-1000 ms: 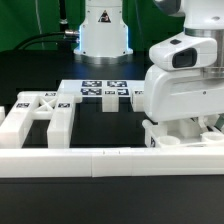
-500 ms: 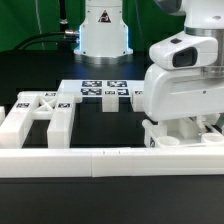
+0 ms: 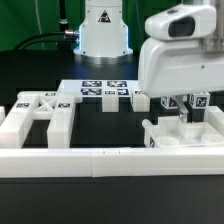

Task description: Assemble chair

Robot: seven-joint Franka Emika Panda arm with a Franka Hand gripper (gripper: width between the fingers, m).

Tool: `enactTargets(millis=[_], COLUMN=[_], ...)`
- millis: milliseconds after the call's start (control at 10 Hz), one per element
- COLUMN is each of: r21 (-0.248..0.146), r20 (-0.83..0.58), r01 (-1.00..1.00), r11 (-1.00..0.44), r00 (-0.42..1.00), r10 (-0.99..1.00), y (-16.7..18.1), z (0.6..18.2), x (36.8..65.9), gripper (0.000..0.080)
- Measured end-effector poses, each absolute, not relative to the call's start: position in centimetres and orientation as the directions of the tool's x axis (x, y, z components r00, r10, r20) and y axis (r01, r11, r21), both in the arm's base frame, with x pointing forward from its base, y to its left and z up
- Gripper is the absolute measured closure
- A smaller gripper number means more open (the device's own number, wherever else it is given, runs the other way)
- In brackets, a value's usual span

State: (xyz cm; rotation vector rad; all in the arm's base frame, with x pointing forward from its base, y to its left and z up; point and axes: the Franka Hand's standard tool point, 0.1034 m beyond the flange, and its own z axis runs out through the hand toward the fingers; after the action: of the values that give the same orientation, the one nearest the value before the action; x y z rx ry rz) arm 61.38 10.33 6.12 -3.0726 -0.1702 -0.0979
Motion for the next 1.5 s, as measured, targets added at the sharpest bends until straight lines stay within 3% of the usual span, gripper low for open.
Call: enactTargets(millis=[100, 300, 400, 900, 1200, 1500], r21=[-0.054, -0.04, -0.037, -0.038, -0.031, -0.023], r20=[0.07, 0.072, 0.064, 0.068, 0.041, 0.056], r01=[0.129, 0.167, 0.166, 0.157, 0.112, 0.136], r11=[-0.99, -0.985, -0.985, -0.987, -0.993, -0.99], r00=[0.99, 0.984, 0.985, 0.986, 0.993, 0.989], r10=[0.125, 0.164, 0.163, 0.154, 0.111, 0.135], y=[9.7, 7.8, 7.4, 7.6, 6.4, 5.5], z=[7.0, 7.6, 7.3, 7.3, 6.9, 6.2], x=[60.6, 57.9, 56.7, 56.9, 51.3, 50.5], gripper=[0.0167, 0.0155, 0.0151, 0.0151, 0.0151, 0.0151])
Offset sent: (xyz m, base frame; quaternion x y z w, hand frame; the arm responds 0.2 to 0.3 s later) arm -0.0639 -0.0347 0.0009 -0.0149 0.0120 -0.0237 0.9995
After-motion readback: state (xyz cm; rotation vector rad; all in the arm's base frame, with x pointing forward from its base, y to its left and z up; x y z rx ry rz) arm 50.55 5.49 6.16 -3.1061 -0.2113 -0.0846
